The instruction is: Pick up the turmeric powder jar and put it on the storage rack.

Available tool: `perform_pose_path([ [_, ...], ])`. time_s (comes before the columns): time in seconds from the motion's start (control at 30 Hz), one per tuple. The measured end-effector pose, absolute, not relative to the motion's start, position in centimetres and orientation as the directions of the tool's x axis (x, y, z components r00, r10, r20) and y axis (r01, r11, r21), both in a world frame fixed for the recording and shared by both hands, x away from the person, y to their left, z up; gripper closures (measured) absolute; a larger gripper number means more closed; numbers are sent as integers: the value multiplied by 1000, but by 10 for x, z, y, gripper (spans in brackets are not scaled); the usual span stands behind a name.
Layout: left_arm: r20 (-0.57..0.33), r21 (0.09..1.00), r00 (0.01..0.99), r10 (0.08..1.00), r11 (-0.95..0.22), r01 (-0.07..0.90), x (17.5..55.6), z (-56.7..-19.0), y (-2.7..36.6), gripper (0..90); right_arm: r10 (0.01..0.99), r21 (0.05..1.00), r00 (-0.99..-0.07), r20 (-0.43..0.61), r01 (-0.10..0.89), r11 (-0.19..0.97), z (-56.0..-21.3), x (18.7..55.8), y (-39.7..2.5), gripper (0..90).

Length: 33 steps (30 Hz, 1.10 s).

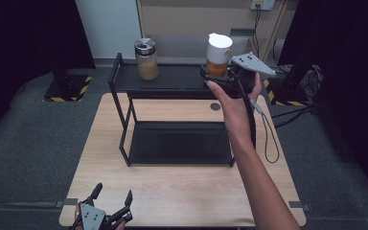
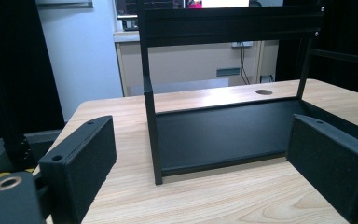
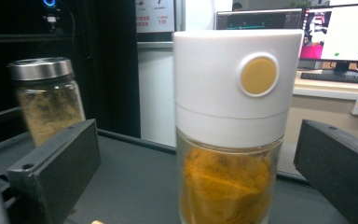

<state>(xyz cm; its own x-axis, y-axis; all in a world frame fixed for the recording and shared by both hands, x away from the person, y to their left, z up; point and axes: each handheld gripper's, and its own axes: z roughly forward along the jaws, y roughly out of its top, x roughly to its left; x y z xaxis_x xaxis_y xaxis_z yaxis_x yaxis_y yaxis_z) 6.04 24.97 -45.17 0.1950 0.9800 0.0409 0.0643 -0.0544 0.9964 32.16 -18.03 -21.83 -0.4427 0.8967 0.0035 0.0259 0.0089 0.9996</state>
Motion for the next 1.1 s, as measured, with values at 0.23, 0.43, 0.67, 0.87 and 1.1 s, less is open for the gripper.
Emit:
perform_pose_path([
  [0.23,41,996,200,979,-55,64,60,-452,249,76,902,1000,-430,-19,5,23,-220,306,-177,6],
  [0.43,41,996,201,979,-55,66,60,-452,248,76,921,999,-388,-38,-15,35,-225,292,-175,4],
  [0.67,40,996,202,979,-54,64,60,-452,247,76,913,999,-406,-42,-31,33,-235,276,-179,5],
  [0.87,42,996,208,977,-56,64,60,-452,245,76,903,998,-426,-50,-42,35,-246,265,-181,6],
  [1.1,41,996,205,978,-56,66,59,-453,245,76,899,998,-433,-59,-44,44,-259,253,-183,6],
])
